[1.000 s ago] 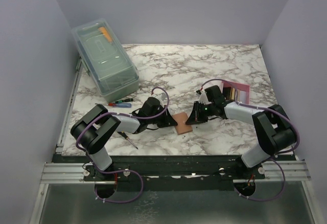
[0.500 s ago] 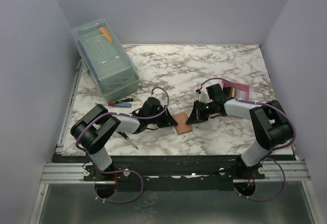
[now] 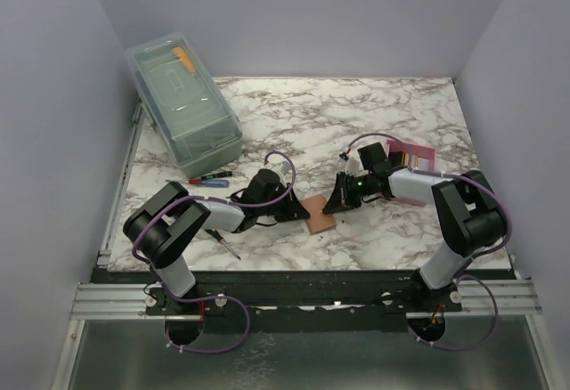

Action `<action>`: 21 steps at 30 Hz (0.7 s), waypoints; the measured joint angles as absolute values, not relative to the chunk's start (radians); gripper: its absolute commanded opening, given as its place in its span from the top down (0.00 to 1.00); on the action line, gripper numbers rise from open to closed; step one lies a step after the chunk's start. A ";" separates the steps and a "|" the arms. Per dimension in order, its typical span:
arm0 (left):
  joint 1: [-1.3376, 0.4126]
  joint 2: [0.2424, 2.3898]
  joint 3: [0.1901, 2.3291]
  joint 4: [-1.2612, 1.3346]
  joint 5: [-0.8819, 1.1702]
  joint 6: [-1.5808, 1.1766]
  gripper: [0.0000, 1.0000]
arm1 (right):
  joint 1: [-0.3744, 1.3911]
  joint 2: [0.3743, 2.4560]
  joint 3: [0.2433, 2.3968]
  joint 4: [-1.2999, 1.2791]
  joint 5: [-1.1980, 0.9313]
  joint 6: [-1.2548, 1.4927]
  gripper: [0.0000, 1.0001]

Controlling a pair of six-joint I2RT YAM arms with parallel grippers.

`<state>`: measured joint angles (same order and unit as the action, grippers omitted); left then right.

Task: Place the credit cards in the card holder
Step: Close the card holder at the center of the board.

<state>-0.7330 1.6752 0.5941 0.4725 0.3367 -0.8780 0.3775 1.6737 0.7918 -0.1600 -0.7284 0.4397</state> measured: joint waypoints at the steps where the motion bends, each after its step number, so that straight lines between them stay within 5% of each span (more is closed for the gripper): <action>1: -0.733 1.675 0.594 0.472 0.337 -0.878 1.00 | 0.377 1.680 0.793 -0.160 -0.728 0.438 1.00; 21: -0.733 1.675 0.595 0.472 0.337 -0.878 1.00 | 0.377 1.738 0.847 -0.226 -0.770 0.372 1.00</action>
<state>-0.7334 1.6752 0.5945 0.4725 0.3367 -0.8780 0.3775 1.7378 0.8471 -0.2256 -0.7700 0.3717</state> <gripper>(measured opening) 0.018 0.005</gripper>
